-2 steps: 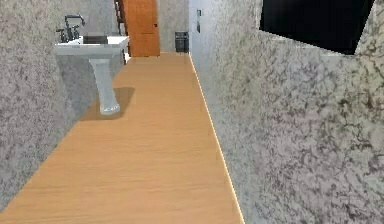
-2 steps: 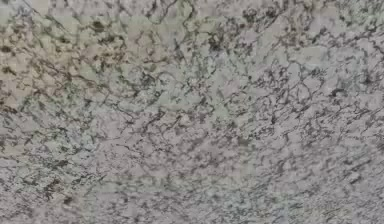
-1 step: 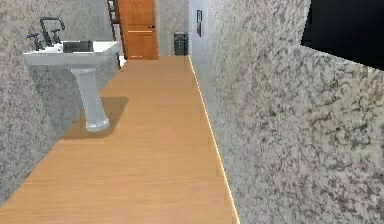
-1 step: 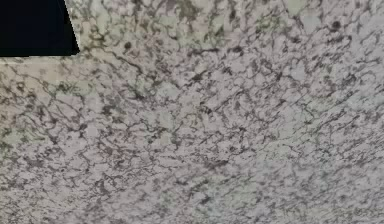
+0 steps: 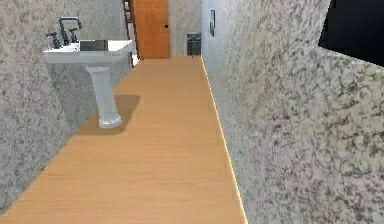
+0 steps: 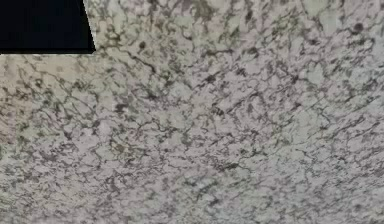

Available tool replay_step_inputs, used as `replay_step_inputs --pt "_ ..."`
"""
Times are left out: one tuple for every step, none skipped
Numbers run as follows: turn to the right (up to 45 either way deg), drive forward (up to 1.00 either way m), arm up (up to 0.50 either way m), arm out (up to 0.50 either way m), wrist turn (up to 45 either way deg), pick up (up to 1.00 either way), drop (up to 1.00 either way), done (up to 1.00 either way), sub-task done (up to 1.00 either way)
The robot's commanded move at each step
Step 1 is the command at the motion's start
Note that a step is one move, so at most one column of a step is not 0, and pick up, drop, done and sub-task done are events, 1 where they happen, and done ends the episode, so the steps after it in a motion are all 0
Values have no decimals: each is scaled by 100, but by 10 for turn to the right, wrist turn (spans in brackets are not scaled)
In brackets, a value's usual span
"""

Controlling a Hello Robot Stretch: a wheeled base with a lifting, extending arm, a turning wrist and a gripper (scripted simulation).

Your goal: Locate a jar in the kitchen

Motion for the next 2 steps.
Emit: replay_step_inputs --pt "0 100 0 0 0 0 0 0 0" --pt "0 100 0 0 0 0 0 0 0"
